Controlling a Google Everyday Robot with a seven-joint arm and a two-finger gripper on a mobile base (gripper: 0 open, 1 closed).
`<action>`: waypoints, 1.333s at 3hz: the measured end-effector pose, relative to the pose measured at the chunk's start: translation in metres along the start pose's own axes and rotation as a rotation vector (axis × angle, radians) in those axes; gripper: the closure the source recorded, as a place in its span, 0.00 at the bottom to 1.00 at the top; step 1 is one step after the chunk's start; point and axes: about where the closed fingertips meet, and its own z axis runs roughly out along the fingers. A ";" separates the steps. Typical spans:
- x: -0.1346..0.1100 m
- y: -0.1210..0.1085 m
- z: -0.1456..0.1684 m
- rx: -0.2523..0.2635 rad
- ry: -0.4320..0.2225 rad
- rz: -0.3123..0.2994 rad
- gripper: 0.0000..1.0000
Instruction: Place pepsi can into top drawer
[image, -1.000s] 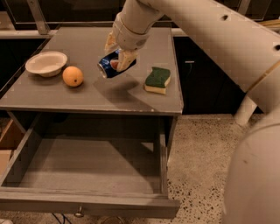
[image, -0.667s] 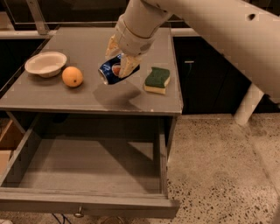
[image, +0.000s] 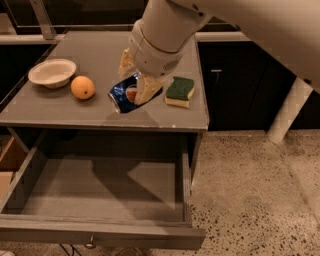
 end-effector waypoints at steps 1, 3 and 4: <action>-0.003 0.004 -0.003 -0.002 0.005 -0.003 1.00; -0.015 0.029 0.000 -0.043 -0.020 0.034 1.00; -0.031 0.056 0.001 -0.091 -0.069 0.066 1.00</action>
Offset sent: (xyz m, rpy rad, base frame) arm -0.0103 -0.0018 -0.0120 0.0073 0.0411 -0.0066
